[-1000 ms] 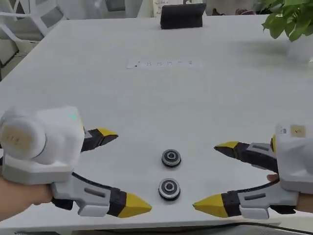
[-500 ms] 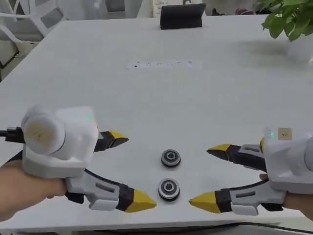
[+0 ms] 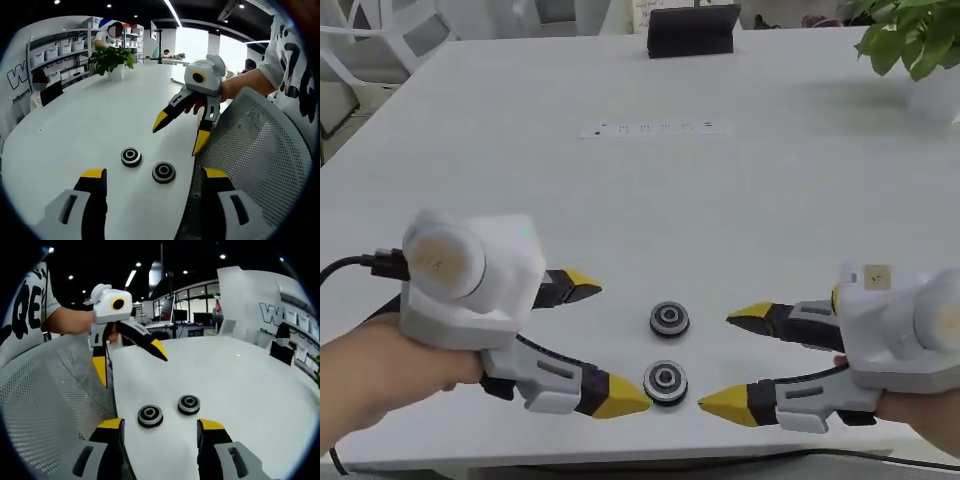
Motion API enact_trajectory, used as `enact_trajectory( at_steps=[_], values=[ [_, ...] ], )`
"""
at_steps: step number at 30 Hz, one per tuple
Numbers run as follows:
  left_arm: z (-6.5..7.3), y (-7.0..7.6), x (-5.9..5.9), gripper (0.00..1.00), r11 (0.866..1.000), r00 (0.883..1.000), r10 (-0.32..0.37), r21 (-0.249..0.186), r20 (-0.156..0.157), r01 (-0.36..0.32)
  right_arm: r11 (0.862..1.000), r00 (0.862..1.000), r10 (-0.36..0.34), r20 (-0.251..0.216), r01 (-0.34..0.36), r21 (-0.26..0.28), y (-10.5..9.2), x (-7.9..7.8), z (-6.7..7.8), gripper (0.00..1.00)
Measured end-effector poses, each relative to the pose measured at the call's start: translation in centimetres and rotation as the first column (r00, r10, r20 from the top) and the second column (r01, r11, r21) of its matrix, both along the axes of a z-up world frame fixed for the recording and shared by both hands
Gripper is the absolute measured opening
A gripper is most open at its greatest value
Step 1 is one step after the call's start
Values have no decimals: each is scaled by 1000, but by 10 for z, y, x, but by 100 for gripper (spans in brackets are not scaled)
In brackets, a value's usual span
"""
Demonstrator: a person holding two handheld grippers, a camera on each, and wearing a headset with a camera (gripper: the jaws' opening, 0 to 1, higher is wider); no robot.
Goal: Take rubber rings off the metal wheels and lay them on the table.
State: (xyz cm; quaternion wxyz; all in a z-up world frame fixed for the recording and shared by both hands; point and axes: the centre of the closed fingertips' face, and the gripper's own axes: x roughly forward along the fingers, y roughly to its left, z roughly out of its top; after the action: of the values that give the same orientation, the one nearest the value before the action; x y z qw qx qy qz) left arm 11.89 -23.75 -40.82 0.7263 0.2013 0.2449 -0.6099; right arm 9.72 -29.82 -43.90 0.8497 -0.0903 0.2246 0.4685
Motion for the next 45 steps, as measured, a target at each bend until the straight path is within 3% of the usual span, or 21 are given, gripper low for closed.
enact_trajectory(
  at_steps=[17, 29, 45],
  values=[
    [-16, -11, -11, 57, 999, 996, -47, 12, -71, 47, 1000, 1000, 15, -20, -15, 7, 7, -2, -15, 40],
    [-26, -16, -14, 39, 997, 994, -74, 32, -80, 77, 999, 999, 36, -38, -35, 11, 14, -1, -25, 29],
    [-39, -23, -19, 28, 993, 990, -97, 60, -101, 103, 999, 997, 52, -49, -51, 19, 22, -2, -28, 23]
  ],
)
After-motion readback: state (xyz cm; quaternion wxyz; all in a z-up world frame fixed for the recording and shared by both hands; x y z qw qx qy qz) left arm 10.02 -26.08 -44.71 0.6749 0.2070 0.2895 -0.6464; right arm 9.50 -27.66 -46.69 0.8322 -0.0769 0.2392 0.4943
